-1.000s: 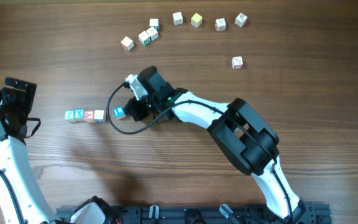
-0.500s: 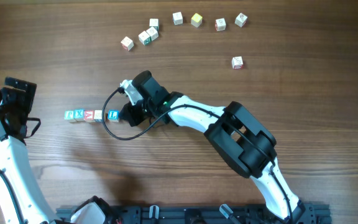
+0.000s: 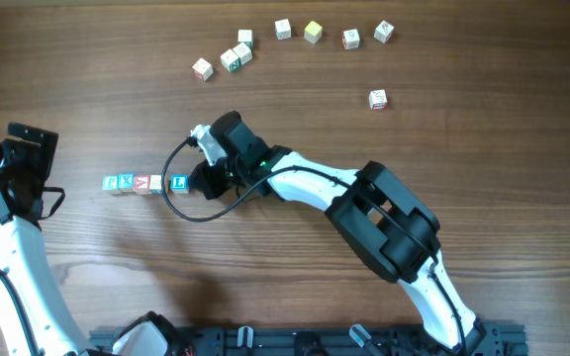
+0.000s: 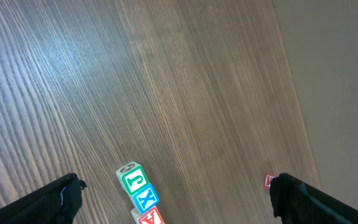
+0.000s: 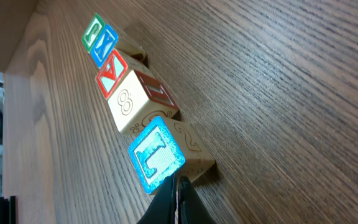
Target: Form a horizontal line
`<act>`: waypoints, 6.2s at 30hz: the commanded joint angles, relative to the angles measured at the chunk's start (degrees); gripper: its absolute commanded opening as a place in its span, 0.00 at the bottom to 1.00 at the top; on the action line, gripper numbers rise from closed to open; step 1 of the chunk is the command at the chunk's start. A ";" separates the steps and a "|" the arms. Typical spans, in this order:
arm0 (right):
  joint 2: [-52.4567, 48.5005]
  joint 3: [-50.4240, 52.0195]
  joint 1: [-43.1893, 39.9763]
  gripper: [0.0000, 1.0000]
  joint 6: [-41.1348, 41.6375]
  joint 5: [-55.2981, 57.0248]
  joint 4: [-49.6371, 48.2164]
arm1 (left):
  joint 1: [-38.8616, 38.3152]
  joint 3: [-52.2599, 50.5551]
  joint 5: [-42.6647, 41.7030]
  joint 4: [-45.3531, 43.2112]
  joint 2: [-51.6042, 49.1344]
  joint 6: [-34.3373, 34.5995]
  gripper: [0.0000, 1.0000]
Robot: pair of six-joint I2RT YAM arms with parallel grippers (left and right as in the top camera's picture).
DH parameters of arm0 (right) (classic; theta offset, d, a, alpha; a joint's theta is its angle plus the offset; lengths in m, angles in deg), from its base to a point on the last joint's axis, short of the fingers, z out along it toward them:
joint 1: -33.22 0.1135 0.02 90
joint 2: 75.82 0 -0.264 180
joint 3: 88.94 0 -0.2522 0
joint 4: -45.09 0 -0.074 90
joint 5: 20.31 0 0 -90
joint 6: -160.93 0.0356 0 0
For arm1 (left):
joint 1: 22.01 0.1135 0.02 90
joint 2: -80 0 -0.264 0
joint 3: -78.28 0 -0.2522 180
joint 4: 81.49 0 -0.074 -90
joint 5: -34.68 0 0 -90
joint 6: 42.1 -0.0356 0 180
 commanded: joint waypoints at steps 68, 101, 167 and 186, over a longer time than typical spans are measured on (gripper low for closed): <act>-1.18 -0.20 2.95 0.04 6.38 9.70 -1.64 | 0.24 0.98 -0.46 0.02 0.04 0.50 1.00; -1.75 -0.20 1.73 0.05 15.85 8.35 12.09 | 0.24 0.98 -0.46 0.02 0.04 0.50 1.00; -1.66 -0.31 -15.21 0.08 11.30 8.63 47.76 | -20.65 31.19 13.75 15.19 -42.62 32.30 0.04; -1.68 -0.31 -15.21 0.07 14.62 8.59 47.41 | -22.75 30.56 13.22 18.88 -49.53 42.36 0.04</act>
